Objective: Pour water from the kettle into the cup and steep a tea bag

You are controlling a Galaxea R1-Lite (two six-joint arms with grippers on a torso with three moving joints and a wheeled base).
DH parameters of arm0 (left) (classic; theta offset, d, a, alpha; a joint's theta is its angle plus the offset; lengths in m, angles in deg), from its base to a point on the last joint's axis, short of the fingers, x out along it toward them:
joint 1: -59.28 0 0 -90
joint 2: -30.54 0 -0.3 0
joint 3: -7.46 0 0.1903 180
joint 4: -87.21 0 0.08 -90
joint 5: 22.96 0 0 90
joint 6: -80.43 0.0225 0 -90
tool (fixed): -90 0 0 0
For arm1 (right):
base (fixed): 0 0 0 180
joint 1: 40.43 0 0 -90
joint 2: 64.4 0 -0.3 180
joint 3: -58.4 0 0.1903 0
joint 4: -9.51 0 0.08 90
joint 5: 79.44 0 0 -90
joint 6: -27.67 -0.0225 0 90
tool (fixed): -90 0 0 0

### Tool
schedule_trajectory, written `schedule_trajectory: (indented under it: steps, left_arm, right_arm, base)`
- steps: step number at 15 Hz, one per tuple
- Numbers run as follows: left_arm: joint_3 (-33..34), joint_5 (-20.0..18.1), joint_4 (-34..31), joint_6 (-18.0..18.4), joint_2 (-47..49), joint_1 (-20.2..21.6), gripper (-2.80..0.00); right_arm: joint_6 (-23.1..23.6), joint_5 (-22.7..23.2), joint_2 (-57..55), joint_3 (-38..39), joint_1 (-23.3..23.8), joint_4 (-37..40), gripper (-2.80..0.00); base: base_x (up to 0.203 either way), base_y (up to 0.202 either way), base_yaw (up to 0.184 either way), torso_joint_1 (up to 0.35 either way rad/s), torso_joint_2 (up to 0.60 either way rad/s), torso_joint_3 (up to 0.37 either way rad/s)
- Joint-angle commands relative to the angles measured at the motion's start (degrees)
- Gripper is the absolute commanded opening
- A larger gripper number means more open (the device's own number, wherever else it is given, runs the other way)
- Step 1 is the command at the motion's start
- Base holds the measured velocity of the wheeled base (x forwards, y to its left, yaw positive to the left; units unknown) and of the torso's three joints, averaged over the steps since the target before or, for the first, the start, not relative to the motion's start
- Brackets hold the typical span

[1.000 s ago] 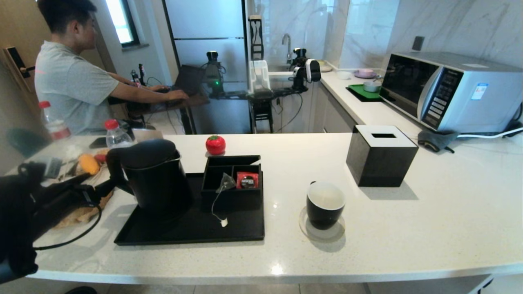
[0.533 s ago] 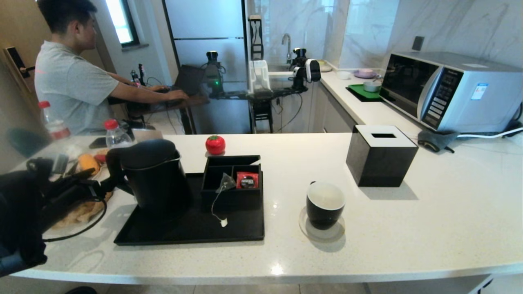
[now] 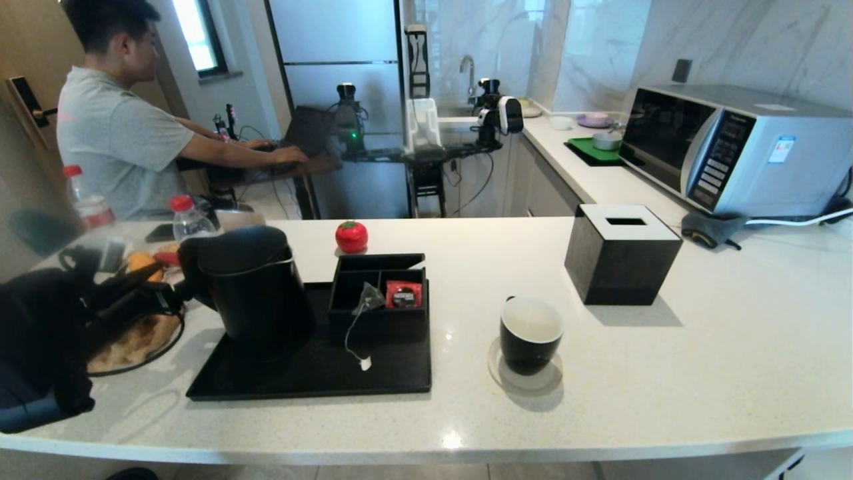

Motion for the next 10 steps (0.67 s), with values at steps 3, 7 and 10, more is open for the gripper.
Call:
schedule_trajectory:
  steps: [3,7,10]
  left_arm:
    - [-0.55,-0.36,2.74,-0.38,0.84,-1.18,0.0]
    - [-1.01,-0.39,2.74,-0.38,0.55,-1.02,0.0]
    - [-3.24,-0.65,2.74,-0.47,0.99,-1.02,0.0]
  right_arm:
    - [0.05,-0.04,0.0,0.0,-0.04,0.0,-2.8]
    - [-0.01,-0.05,0.0,0.0,-0.04,0.0,-2.8]
    - [-0.01,0.0,0.0,0.0,-0.04,0.0,-2.8]
  base:
    - [0.0,0.0,0.0,0.0,0.0,0.0]
    - [0.0,0.0,0.0,0.0,0.0,0.0]
    - [0.0,0.0,0.0,0.0,0.0,0.0]
